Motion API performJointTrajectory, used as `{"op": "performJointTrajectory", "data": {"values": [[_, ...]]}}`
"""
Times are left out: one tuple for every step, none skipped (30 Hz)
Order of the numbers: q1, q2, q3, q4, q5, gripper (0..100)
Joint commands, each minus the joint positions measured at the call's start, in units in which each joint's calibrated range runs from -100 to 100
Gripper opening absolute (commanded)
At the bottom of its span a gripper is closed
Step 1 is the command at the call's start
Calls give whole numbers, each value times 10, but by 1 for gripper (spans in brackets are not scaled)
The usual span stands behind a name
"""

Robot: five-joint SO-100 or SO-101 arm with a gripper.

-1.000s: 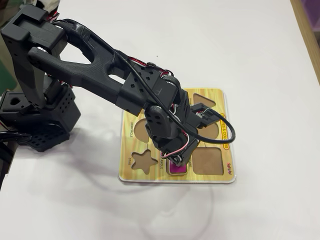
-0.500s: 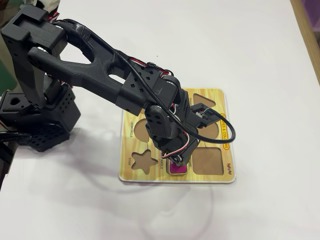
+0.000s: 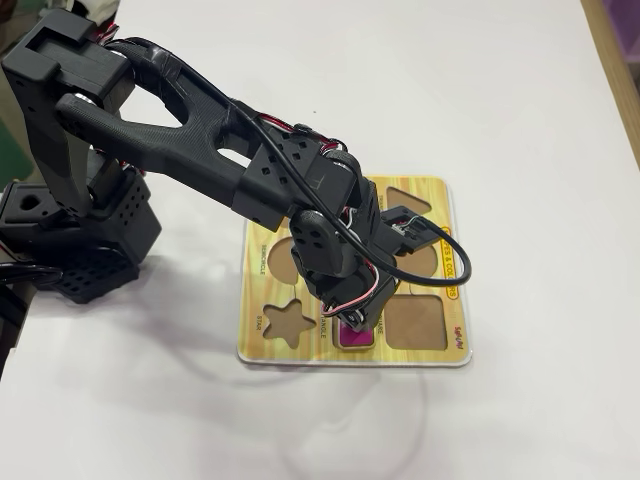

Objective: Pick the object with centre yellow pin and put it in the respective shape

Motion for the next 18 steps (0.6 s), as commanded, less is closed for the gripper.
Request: {"op": "performJointTrajectory", "data": {"values": [[-11, -5, -4, -6, -3, 1], [-11, -5, -4, -6, -3, 1], [-11, -5, -4, -6, -3, 1], [-11, -6, -4, -6, -3, 1], [-11, -6, -4, -6, -3, 1], [-11, -6, -4, -6, -3, 1], [-11, -6, -4, -6, -3, 1], [-12, -6, -4, -5, -3, 1], [-12, -5, -4, -5, -3, 1], [-12, -5, -4, -5, -3, 1], [-12, -5, -4, -5, -3, 1], [-12, -5, -4, -5, -3, 1], [-12, -5, -4, -5, -3, 1], [-12, -5, -4, -5, -3, 1], [-12, -5, -4, -5, -3, 1], [-16, -5, -4, -5, -3, 1], [-18, -5, -4, -5, -3, 1], [-20, -5, -4, -5, -3, 1]]}}
